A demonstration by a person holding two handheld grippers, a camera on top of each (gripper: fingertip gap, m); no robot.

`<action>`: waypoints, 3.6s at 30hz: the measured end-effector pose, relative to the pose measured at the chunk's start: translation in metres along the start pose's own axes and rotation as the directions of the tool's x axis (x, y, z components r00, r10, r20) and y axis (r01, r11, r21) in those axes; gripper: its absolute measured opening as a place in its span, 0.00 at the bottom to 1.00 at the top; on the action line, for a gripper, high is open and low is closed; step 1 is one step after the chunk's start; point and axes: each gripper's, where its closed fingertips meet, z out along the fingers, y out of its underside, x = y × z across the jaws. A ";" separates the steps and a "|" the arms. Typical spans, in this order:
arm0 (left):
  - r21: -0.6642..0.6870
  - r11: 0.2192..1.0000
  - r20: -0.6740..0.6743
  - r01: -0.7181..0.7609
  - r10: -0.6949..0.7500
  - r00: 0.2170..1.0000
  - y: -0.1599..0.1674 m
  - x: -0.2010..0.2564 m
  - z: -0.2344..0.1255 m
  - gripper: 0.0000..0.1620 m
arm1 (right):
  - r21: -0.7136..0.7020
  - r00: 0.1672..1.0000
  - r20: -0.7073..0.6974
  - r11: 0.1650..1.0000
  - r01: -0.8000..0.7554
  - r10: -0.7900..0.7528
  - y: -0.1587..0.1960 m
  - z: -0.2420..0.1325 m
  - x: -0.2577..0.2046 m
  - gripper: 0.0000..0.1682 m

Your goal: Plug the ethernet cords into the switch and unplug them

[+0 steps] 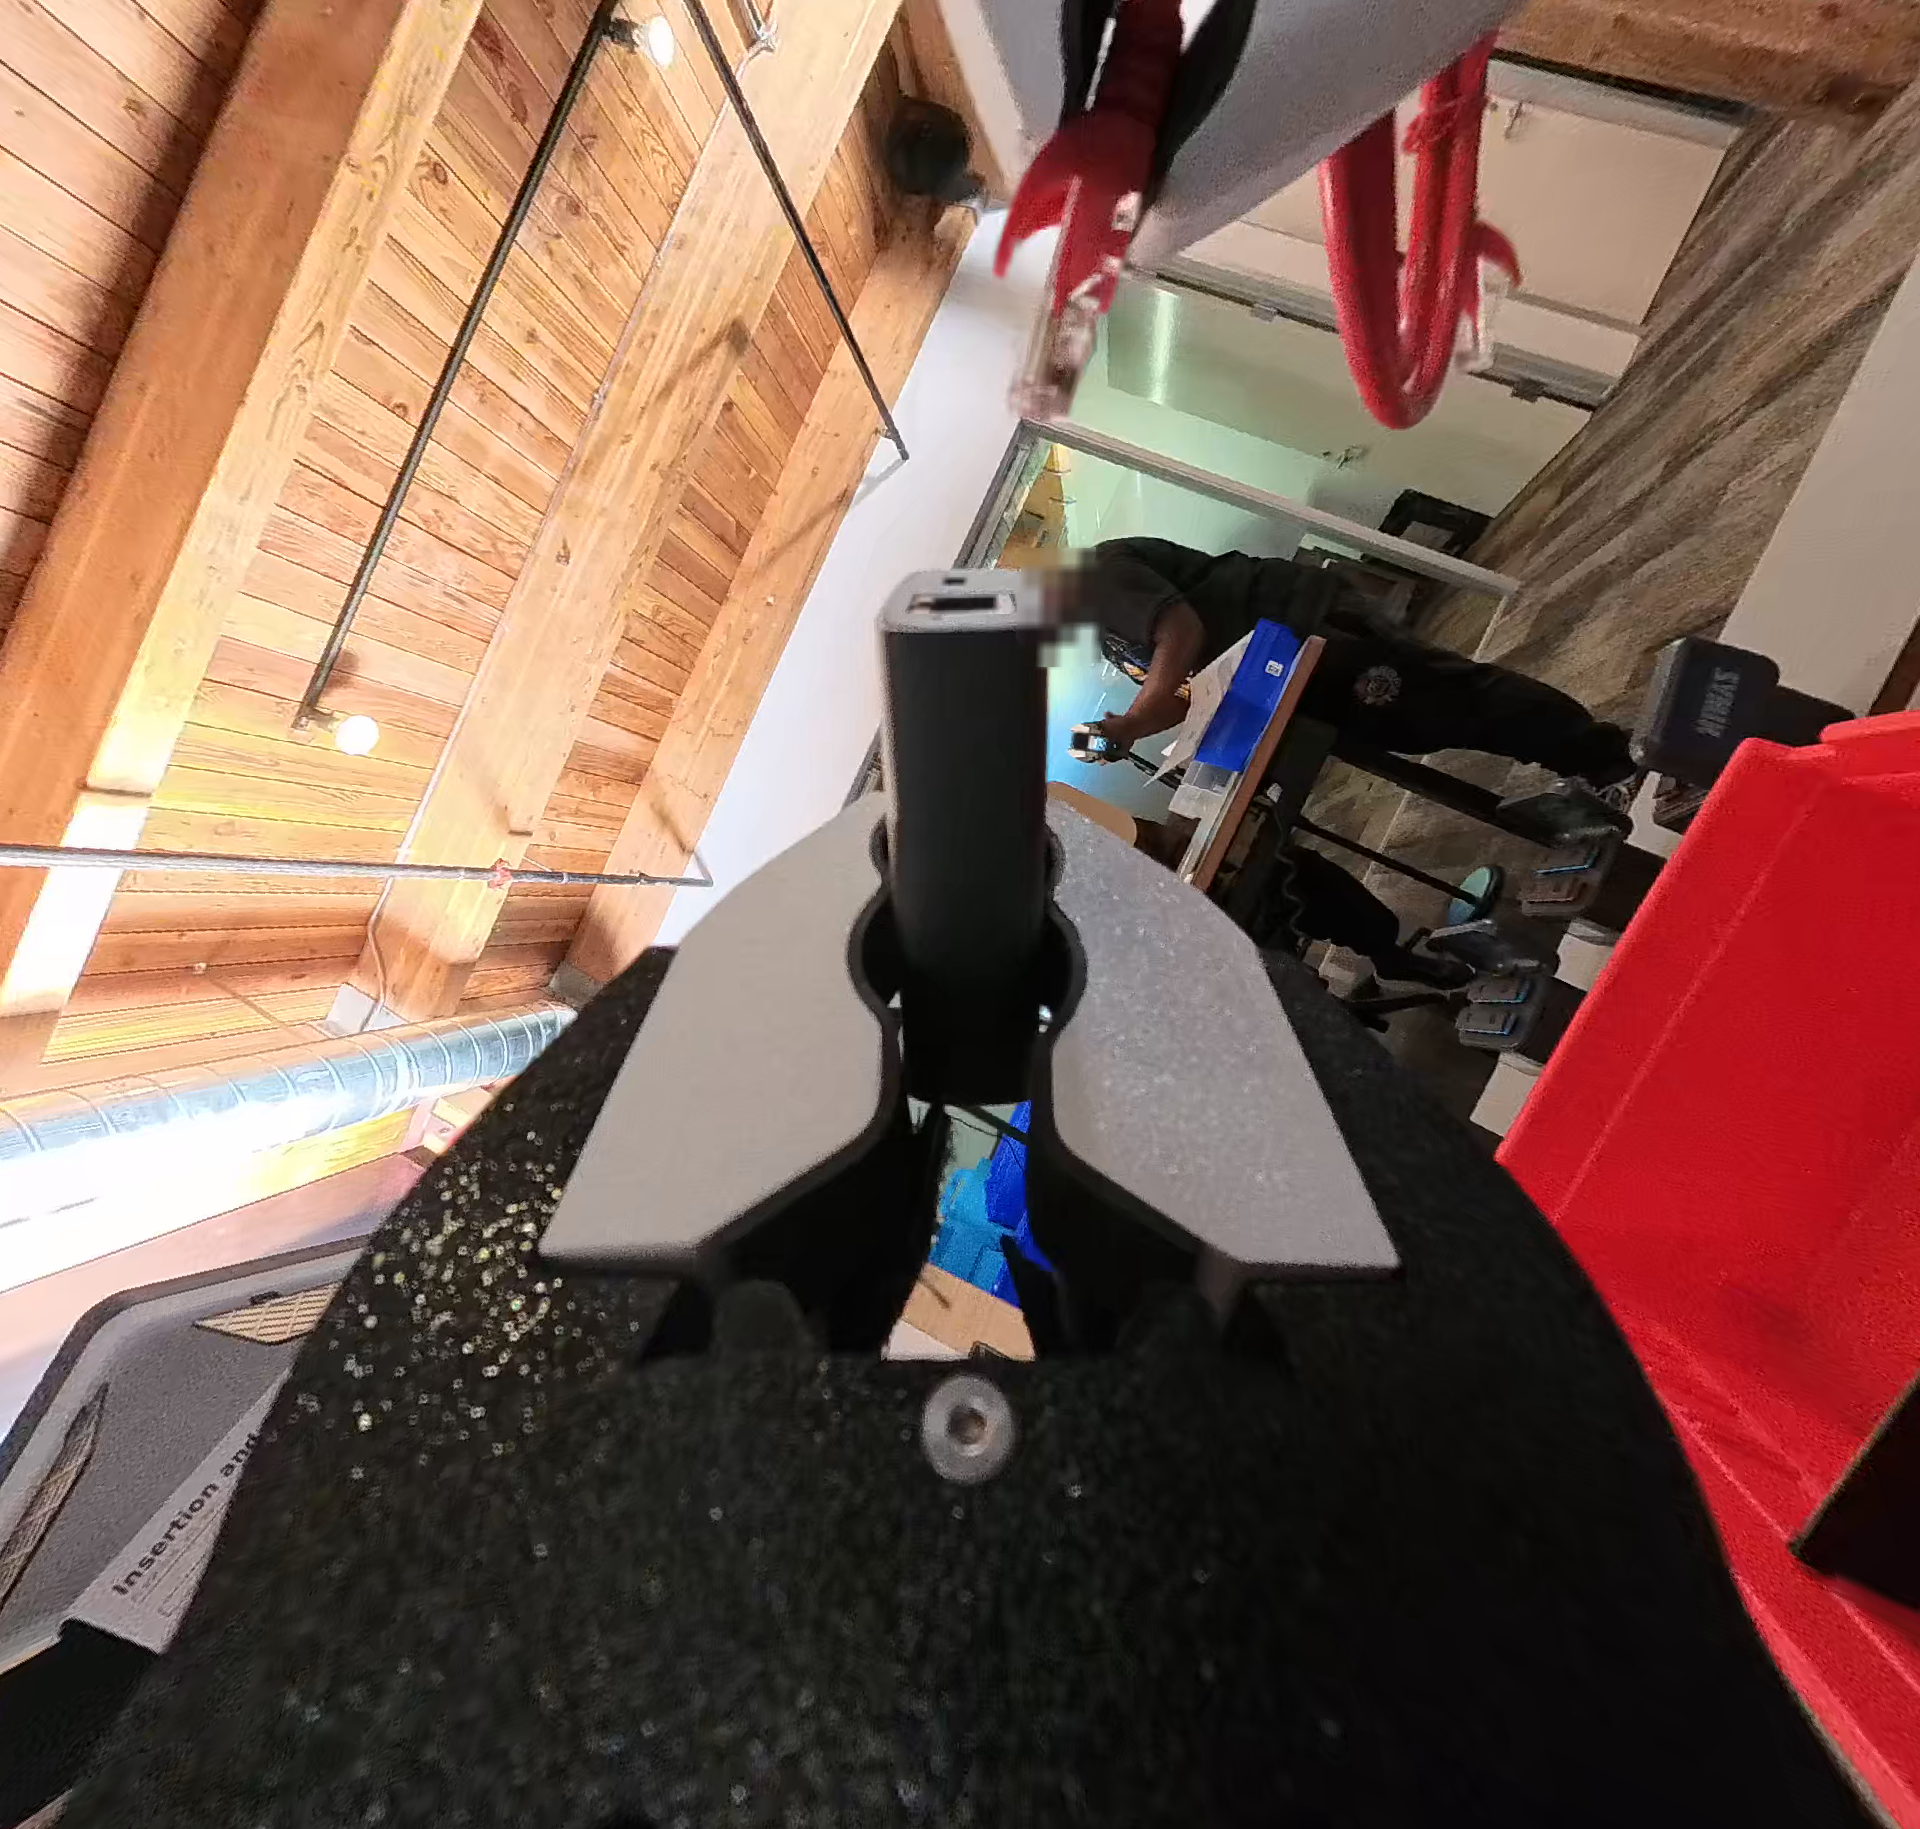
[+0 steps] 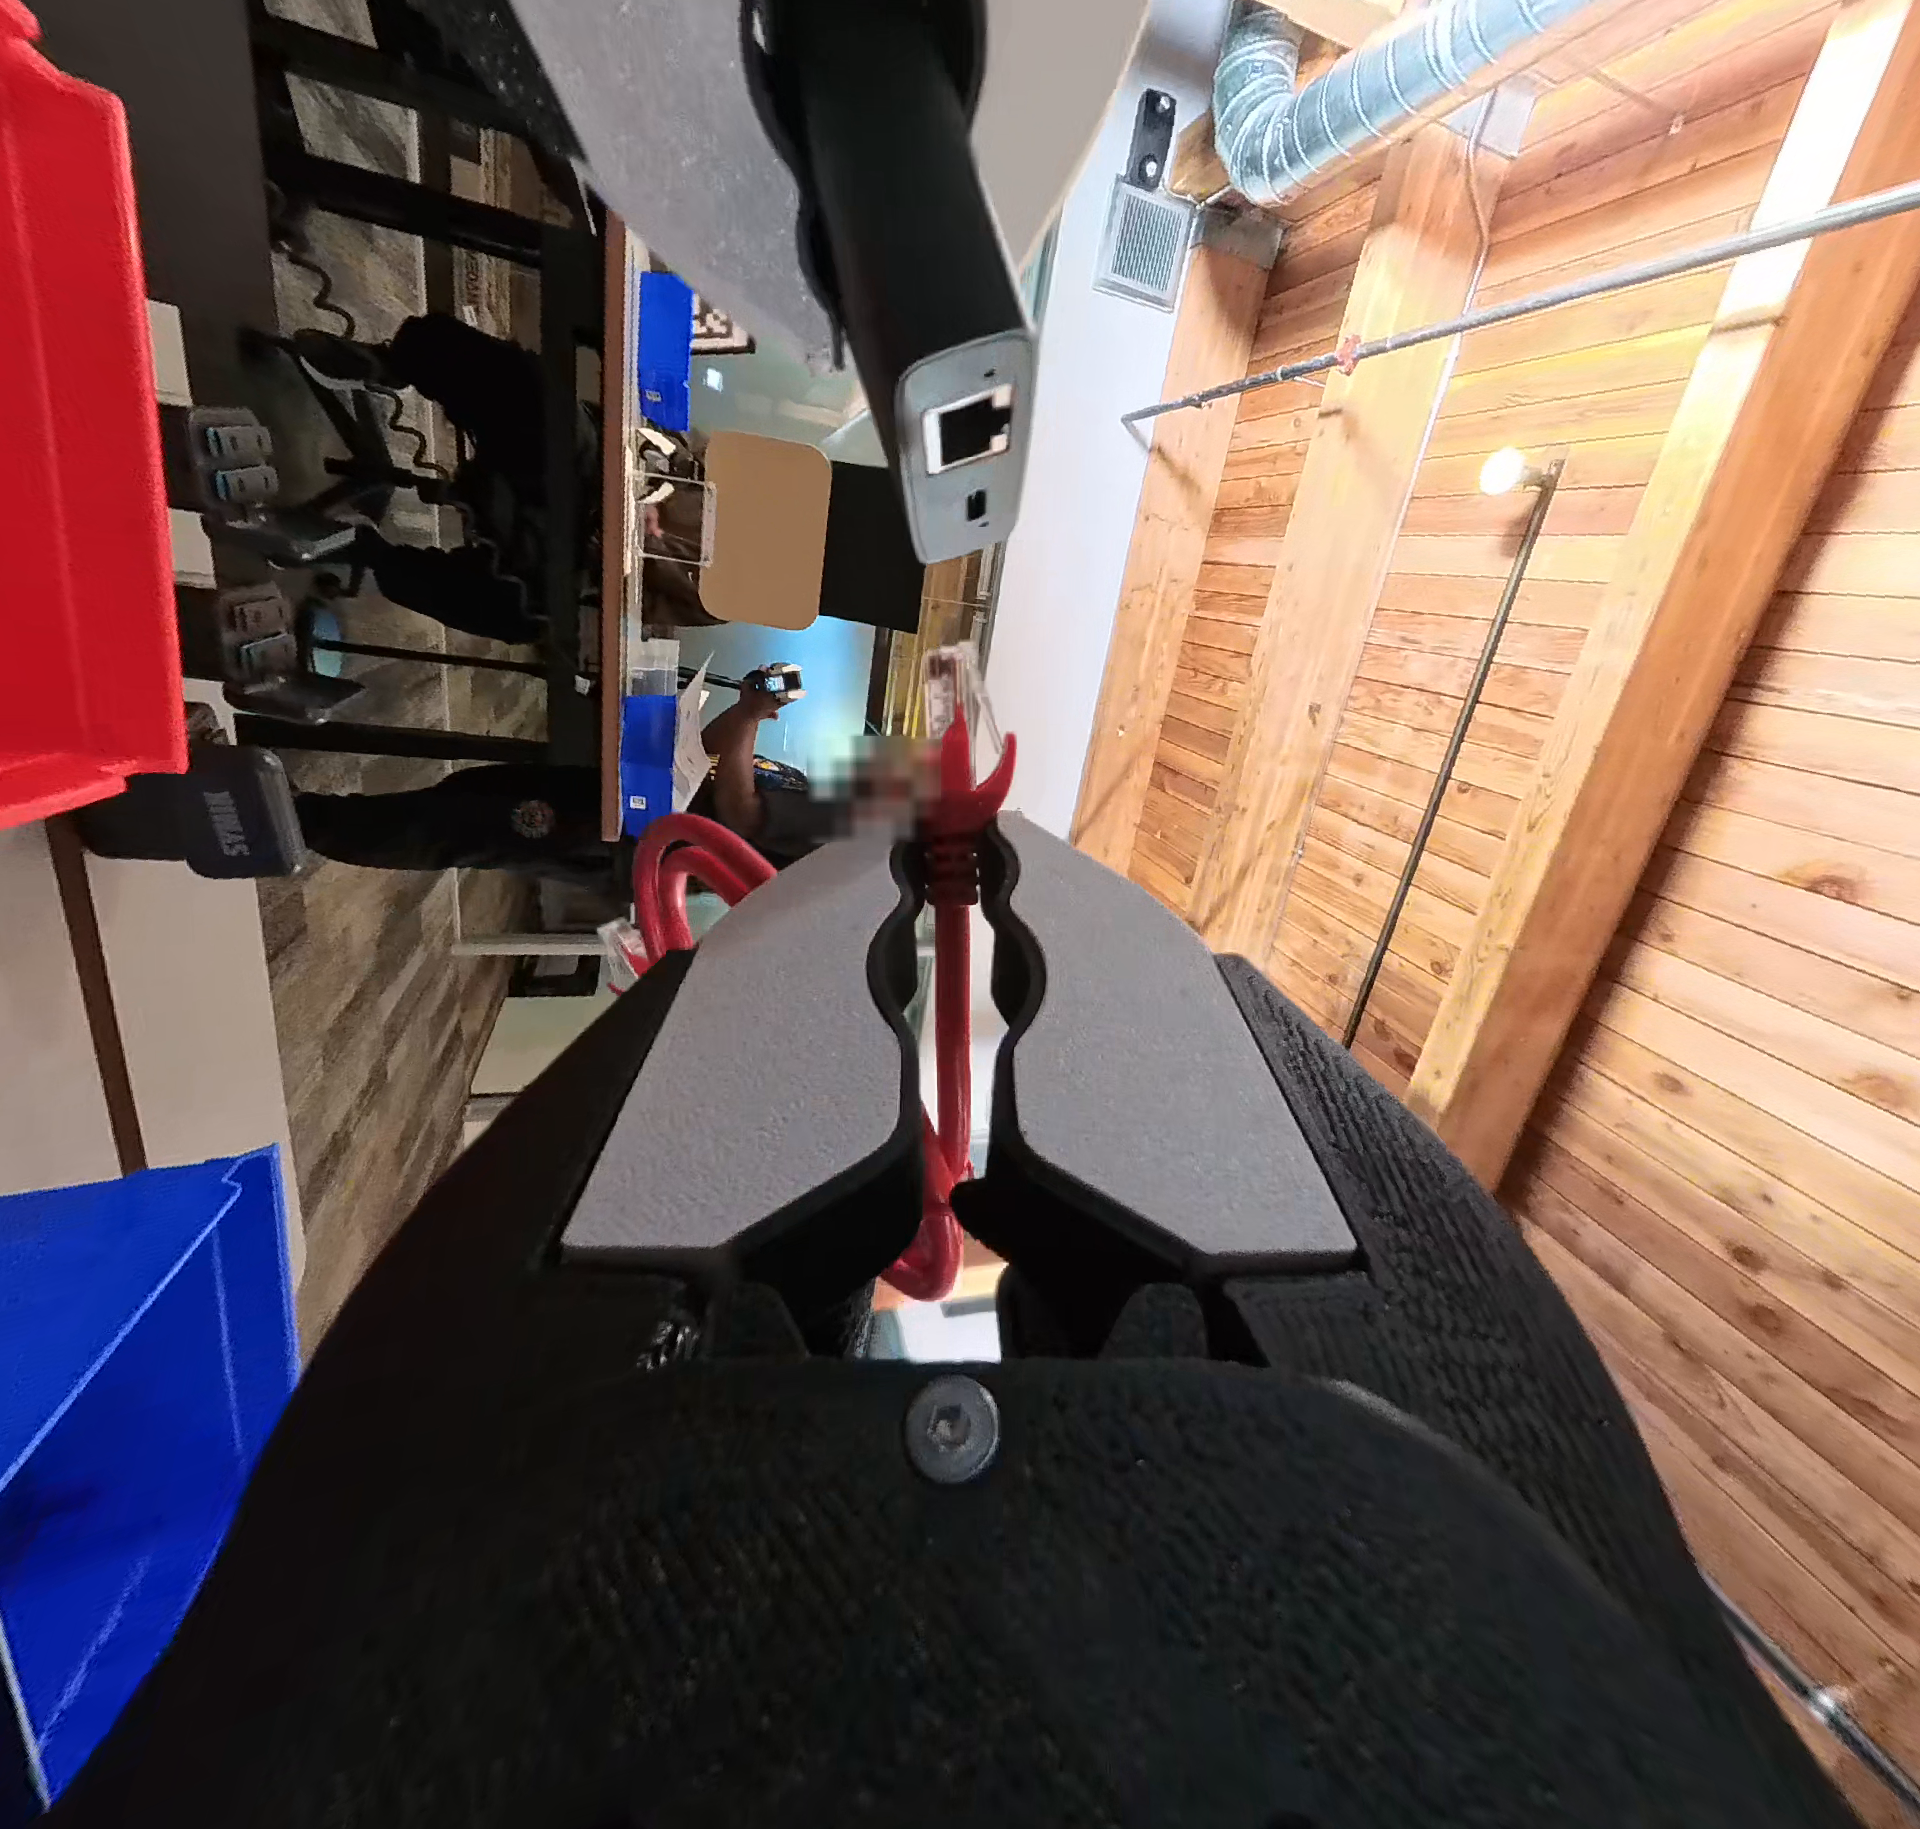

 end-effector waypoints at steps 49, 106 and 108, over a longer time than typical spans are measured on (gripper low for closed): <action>-0.371 0.381 -0.922 0.847 -0.264 -0.285 -0.092 0.053 -0.093 0.13 | 0.361 0.628 -0.561 0.523 0.772 -0.539 -0.057 -0.044 0.047 0.04; -0.016 0.957 -0.319 0.290 -0.280 0.905 -0.028 0.044 -0.013 0.13 | 0.122 0.817 0.530 0.973 0.194 -0.229 -0.010 -0.018 -0.007 0.04; -0.018 0.955 -0.316 0.294 -0.285 0.905 -0.026 0.043 -0.013 0.13 | 0.127 0.819 0.528 0.974 0.185 -0.224 -0.011 -0.018 -0.007 0.04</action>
